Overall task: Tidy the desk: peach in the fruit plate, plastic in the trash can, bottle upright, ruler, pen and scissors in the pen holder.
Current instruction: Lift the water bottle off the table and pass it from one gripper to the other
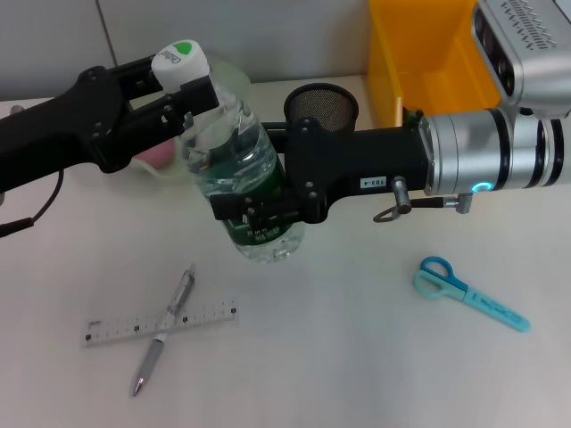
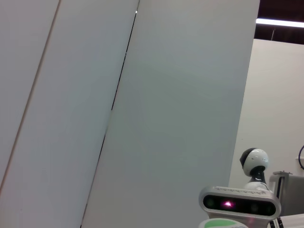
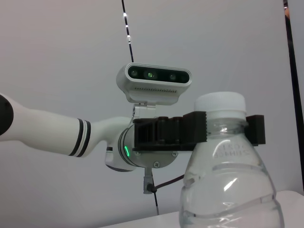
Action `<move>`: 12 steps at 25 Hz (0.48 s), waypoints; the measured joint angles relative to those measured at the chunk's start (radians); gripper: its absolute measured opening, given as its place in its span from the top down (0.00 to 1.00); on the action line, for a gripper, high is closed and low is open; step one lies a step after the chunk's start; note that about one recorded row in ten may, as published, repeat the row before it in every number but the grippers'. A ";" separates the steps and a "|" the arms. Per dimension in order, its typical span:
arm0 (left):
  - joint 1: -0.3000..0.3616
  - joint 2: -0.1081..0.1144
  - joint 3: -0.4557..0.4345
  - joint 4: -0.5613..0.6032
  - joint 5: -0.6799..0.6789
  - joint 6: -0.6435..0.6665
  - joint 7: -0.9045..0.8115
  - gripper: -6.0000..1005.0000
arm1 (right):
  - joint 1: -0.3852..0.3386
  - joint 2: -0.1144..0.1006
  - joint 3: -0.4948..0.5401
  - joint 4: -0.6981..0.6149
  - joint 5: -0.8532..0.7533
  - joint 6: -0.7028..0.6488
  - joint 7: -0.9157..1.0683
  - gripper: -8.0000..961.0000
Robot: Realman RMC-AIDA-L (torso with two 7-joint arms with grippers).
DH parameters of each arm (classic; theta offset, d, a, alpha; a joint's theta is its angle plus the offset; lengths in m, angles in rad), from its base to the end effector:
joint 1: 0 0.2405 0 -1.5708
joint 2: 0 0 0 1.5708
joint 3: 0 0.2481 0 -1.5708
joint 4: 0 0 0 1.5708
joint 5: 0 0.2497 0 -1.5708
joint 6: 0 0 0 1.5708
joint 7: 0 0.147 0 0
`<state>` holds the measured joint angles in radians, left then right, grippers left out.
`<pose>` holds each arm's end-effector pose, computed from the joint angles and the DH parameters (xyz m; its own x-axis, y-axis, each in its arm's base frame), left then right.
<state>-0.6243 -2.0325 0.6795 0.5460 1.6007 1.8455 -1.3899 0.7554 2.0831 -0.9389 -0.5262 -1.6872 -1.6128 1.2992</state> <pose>-0.2066 0.3660 0.0429 0.5305 0.1814 0.8281 0.2824 -0.9588 0.0291 0.1586 0.3869 -0.0358 0.7598 -0.1353 -0.6359 -0.1522 -0.9879 0.0283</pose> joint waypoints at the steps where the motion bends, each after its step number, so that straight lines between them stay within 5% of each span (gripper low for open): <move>1: 0.000 0.000 0.000 0.000 0.000 0.000 0.000 0.55 | 0.000 0.000 0.000 0.000 0.000 0.001 0.000 0.20; 12: 0.003 0.000 0.000 0.000 -0.002 0.000 0.000 0.55 | 0.000 0.000 0.000 -0.002 0.002 0.012 0.008 0.20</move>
<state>-0.6217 -2.0324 0.6794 0.5460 1.5992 1.8453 -1.3898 0.7551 2.0831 -0.9388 -0.5283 -1.6850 -1.6010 1.3073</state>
